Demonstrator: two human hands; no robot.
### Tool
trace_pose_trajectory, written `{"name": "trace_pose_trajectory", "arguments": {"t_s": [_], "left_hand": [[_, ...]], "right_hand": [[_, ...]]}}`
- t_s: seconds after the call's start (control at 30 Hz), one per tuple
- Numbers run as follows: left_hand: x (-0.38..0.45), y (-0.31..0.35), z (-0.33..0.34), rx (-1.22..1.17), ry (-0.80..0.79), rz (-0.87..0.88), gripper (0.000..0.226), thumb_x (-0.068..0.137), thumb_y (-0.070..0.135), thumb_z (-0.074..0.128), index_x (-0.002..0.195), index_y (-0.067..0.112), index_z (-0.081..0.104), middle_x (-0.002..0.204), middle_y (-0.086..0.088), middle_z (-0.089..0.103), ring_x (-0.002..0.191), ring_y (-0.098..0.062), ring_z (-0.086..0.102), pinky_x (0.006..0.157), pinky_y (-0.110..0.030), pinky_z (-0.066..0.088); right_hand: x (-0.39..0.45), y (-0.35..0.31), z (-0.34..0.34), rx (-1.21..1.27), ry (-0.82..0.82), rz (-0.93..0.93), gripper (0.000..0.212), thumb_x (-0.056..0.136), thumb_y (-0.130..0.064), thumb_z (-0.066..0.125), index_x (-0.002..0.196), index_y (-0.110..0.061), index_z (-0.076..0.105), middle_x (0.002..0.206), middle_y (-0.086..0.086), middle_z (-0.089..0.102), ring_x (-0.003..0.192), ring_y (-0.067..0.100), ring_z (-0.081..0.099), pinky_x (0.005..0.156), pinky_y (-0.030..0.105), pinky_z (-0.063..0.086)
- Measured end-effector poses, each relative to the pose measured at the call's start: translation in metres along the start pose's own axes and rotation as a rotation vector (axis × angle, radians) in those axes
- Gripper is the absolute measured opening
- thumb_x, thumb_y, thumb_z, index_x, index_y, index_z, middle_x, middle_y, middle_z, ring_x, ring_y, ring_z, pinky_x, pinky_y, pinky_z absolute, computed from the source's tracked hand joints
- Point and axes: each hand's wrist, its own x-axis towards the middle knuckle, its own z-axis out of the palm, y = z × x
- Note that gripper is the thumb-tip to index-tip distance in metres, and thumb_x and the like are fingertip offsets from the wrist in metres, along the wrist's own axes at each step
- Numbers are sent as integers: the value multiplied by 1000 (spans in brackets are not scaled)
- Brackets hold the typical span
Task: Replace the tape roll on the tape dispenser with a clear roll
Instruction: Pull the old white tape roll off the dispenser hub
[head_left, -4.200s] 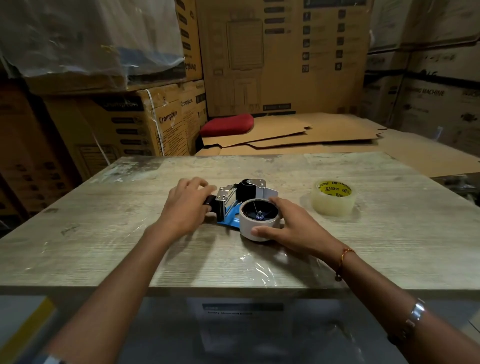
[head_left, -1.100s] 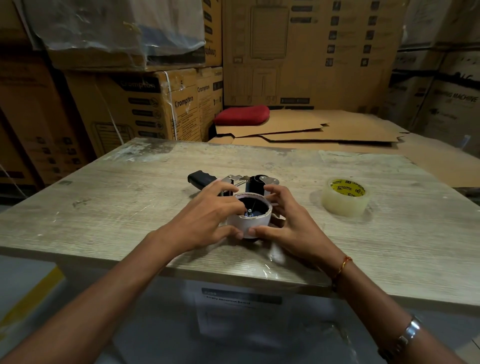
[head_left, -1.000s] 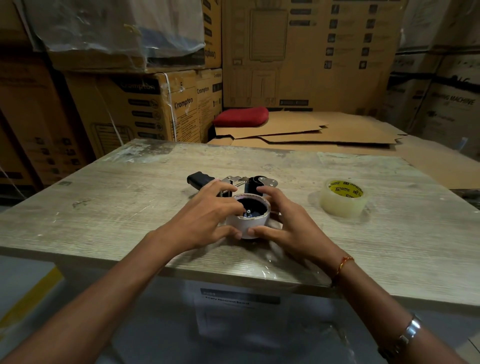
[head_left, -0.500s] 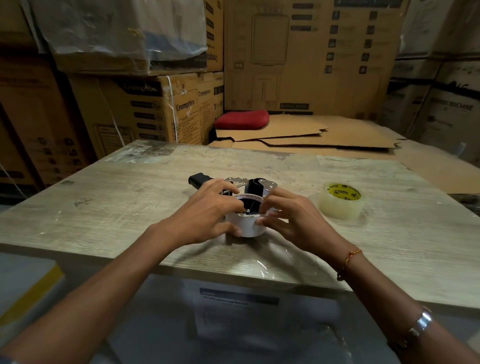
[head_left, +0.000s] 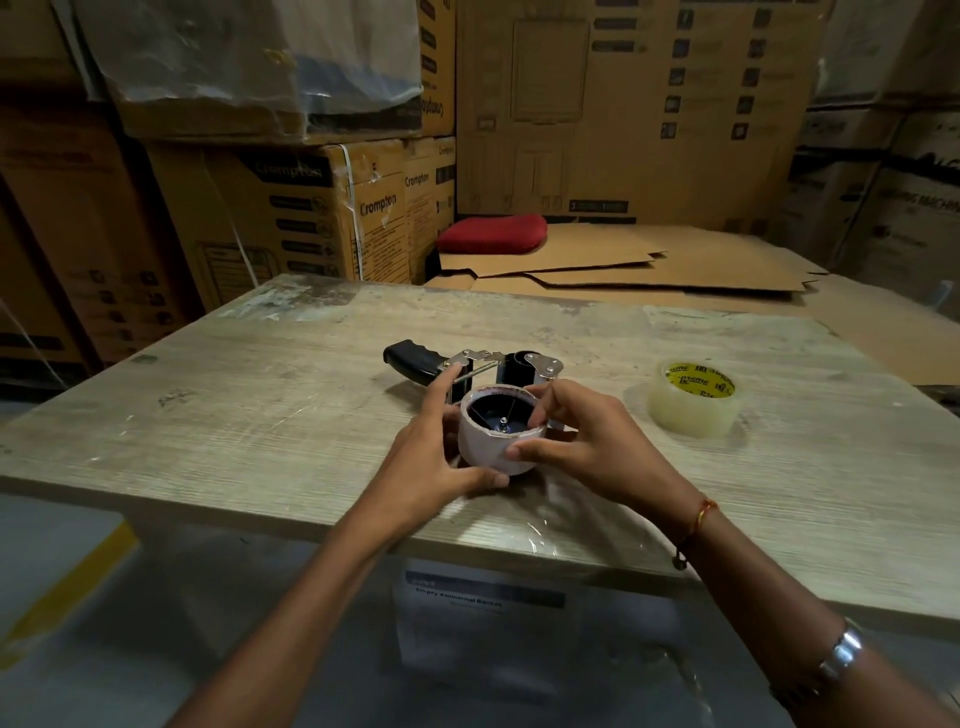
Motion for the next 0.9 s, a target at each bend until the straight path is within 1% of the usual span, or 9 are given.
{"name": "trace_pose_trajectory", "arguments": {"t_s": [0.13,0.23,0.3,0.4,0.5,0.57,0.6,0.73,0.9], "left_hand": [[3,2,2,49,-53,-32,142,53,44,95,153,50,-6,150,8,47,133,-11,46,110,-39,44],[2,5,3,118,-33,-50,145,55,44,95,154,45,-10,147,10,50,126,-10,50,99,-30,46],[1,7,3,171,-18,-52,145,55,47,94,155,42,-10,145,9,54,124,-14,53,92,-27,45],[2,6,3,203,-17,-57,144,54,51,93,156,41,-8,144,8,55,125,-17,54,89,-26,44],[2,5,0,187,-32,-69,131,52,57,90,154,47,8,135,11,60,118,-16,59,86,-29,52],[2,4,-2,153,-30,-65,101,55,58,88,139,54,32,121,17,66,105,-8,63,72,-22,54],[1,5,-3,150,-29,-65,91,57,59,87,133,55,38,116,18,66,101,-5,63,69,-19,52],[0,5,-2,169,-13,-64,85,59,63,84,131,52,41,113,18,67,102,-4,62,78,-25,55],[-1,6,0,240,2,-19,84,67,67,78,137,47,36,120,16,66,106,-8,62,88,-33,53]], "right_hand": [[2,-3,6,36,29,-20,32,70,-32,88,83,-24,60,126,-2,67,114,12,66,95,38,57],[2,-2,8,118,29,-7,33,69,-28,90,82,-19,61,126,-3,68,114,11,67,95,35,58],[-1,-2,8,150,32,-2,32,69,-25,90,81,-17,61,126,-5,69,114,10,67,95,33,57],[-3,-4,7,180,31,12,32,69,-23,90,82,-14,62,124,-10,68,115,7,67,94,31,57],[-3,-4,6,208,25,27,32,70,-21,89,83,-10,61,123,-12,68,114,6,67,94,28,56],[-4,-3,4,233,14,31,31,72,-18,88,84,-8,61,123,-12,68,113,6,67,93,27,56],[-4,-3,4,248,8,31,30,72,-16,87,84,-7,61,125,-11,68,114,7,68,93,28,56],[-4,3,3,306,1,19,28,74,-13,86,83,-7,60,129,-7,68,118,11,66,96,32,55],[-6,10,6,345,18,11,32,70,-25,86,85,-10,61,133,-5,67,122,12,64,102,40,54]]}}
